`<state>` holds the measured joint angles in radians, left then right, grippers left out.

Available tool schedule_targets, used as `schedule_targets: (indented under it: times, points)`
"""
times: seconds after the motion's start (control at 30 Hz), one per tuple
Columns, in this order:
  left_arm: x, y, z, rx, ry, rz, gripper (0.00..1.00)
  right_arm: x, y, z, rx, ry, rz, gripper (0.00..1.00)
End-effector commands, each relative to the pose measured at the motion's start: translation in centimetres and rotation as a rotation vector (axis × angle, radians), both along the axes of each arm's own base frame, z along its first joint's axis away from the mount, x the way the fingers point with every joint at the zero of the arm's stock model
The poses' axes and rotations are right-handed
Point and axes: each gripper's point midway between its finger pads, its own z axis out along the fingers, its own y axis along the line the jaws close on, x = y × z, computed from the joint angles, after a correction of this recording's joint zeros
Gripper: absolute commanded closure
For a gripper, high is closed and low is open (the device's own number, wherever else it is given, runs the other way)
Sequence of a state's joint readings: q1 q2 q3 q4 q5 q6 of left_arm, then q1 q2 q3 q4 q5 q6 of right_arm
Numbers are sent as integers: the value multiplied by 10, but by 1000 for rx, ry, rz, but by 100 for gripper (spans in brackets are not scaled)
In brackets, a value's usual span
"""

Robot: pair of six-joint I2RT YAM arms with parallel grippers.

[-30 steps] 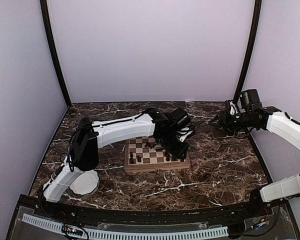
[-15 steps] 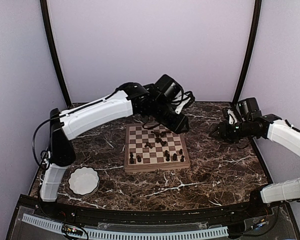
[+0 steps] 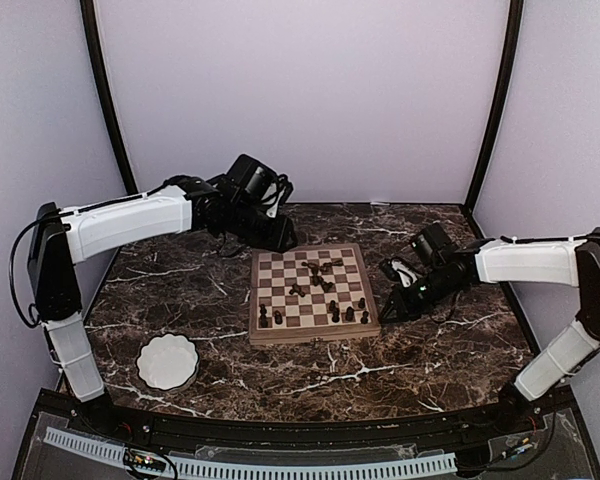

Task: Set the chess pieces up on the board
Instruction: Adjust the rook at a8.

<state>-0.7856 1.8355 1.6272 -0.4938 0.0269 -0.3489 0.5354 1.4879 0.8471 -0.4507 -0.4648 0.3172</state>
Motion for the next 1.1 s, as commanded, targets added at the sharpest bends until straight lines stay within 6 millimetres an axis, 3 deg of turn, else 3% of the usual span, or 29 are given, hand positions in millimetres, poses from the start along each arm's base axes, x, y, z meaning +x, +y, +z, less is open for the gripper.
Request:
schedule_targets:
  times: [0.0,0.2,0.63,0.8,0.93,1.07]
  points:
    - [0,1,57,-127,-119,18,64,5,30,6,44,-37,96,95]
    - [2,5,55,-107,-118,11,64,11,44,0,34,-21,123,96]
    - [1,6,51,-101,-104,13,64,18,44,-6,-8,-21,140,96]
    - [-1,5,45,-87,-91,-5,64,11,39,16,-8,-41,165,95]
    - [-3,9,20,-14,-32,-12,63,9,36,43,-6,-83,186,91]
    - [-6,10,-11,65,48,-24,62,24,36,67,-25,-149,159,84]
